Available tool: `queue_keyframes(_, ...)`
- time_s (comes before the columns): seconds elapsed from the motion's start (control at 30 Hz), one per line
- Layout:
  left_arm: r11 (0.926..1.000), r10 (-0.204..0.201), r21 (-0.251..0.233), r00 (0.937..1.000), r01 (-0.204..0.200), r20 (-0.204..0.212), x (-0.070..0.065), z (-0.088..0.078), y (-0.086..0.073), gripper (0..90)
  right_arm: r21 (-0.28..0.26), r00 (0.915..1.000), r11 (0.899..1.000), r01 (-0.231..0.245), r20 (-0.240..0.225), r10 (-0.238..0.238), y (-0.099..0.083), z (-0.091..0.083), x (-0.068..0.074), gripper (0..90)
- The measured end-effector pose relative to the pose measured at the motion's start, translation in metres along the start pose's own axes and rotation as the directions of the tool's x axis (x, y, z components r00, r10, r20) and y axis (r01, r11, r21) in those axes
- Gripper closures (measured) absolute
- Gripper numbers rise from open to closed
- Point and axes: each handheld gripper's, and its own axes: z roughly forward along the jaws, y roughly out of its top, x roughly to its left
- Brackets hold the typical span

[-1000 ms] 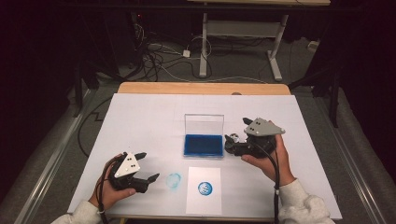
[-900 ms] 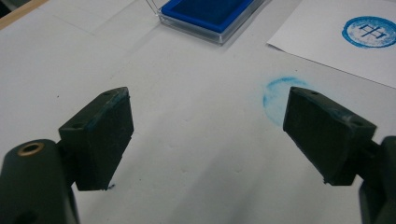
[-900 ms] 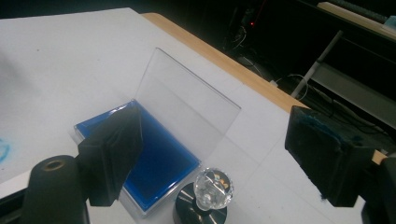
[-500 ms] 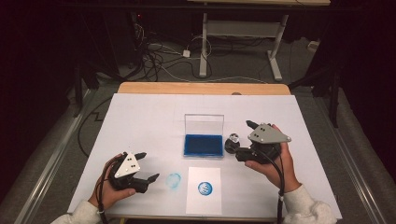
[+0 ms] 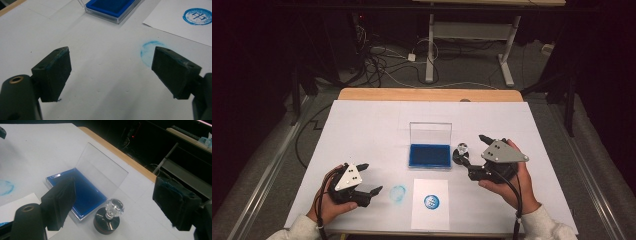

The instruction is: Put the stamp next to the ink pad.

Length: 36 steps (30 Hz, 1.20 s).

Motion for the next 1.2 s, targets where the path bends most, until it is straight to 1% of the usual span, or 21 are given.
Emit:
queue_keyframes(0.1, 1.0, 0.001, 0.002, 1.0, -0.001, -0.001, 0.0, 0.0, 0.0, 15.6, -0.003, 1.0, 1.0, 0.009, 0.005, -0.009, -0.003, -0.004, 0.001, 18.7)
queue_keyframes(0.2, 1.0, 0.0, 0.001, 1.0, 0.0, -0.001, 0.0, 0.0, 0.0, 15.6, -0.007, 1.0, 1.0, 0.004, 0.006, -0.004, -0.005, -0.008, 0.001, 18.7)
queue_keyframes(0.27, 1.0, 0.0, 0.002, 1.0, 0.0, -0.002, 0.0, 0.001, 0.0, 15.6, -0.013, 0.9999, 1.0, 0.01, 0.012, -0.01, -0.007, -0.011, 0.0, 18.7)
queue_keyframes(0.33, 1.0, 0.001, 0.004, 1.0, -0.001, -0.002, 0.0, 0.001, 0.001, 15.6, -0.013, 0.9996, 1.0, 0.019, 0.022, -0.018, -0.009, -0.013, 0.001, 18.6)
queue_keyframes(0.43, 1.0, 0.003, 0.004, 1.0, -0.003, -0.002, -0.001, 0.001, 0.001, 15.6, -0.012, 0.9983, 0.999, 0.046, 0.036, -0.045, -0.013, -0.017, 0.0, 18.6)
queue_keyframes(0.5, 1.0, 0.002, 0.005, 1.0, -0.002, -0.002, -0.001, 0.001, 0.001, 15.6, -0.006, 0.9983, 0.999, 0.043, 0.04, -0.043, -0.016, -0.018, 0.0, 18.4)
queue_keyframes(0.6, 1.0, 0.003, 0.005, 1.0, -0.003, -0.001, -0.001, 0.001, 0.001, 15.6, -0.003, 0.9975, 0.999, 0.053, 0.046, -0.053, -0.02, -0.02, 0.0, 18.3)
queue_keyframes(0.67, 1.0, 0.004, 0.006, 1.0, -0.004, -0.002, -0.001, 0.001, 0.001, 15.6, -0.006, 0.998, 0.999, 0.05, 0.039, -0.05, -0.024, -0.022, 0.0, 18.2)
queue_keyframes(0.73, 1.0, 0.006, 0.006, 1.0, -0.006, -0.004, -0.001, 0.002, 0.002, 15.6, -0.002, 0.9975, 0.998, 0.057, 0.042, -0.057, -0.027, -0.022, 0.0, 18.2)
queue_keyframes(0.87, 0.9999, 0.006, 0.008, 1.0, -0.006, -0.005, -0.002, 0.003, 0.002, 15.6, -0.013, 0.9973, 0.998, 0.057, 0.046, -0.057, -0.033, -0.025, 0.001, 18.2)
queue_keyframes(0.97, 0.9999, 0.009, 0.006, 1.0, -0.009, -0.003, -0.003, 0.003, 0.003, 15.6, -0.019, 0.9956, 0.997, 0.068, 0.065, -0.067, -0.04, -0.028, 0.001, 18.2)
queue_keyframes(1.07, 0.9999, 0.011, 0.005, 0.9999, -0.011, -0.005, -0.003, 0.003, 0.003, 15.6, -0.016, 0.9968, 0.998, 0.057, 0.057, -0.056, -0.049, -0.029, -0.001, 18.1)
queue_keyframes(1.13, 1.0, 0.008, 0.004, 0.9999, -0.008, -0.006, -0.003, 0.002, 0.003, 15.6, -0.011, 0.997, 0.999, 0.048, 0.06, -0.047, -0.055, -0.03, -0.001, 18.1)
queue_keyframes(1.2, 1.0, 0.007, 0.005, 0.9999, -0.007, -0.009, -0.003, 0.002, 0.003, 15.6, -0.035, 0.9966, 0.998, 0.047, 0.069, -0.044, -0.061, -0.033, -0.001, 18.3)
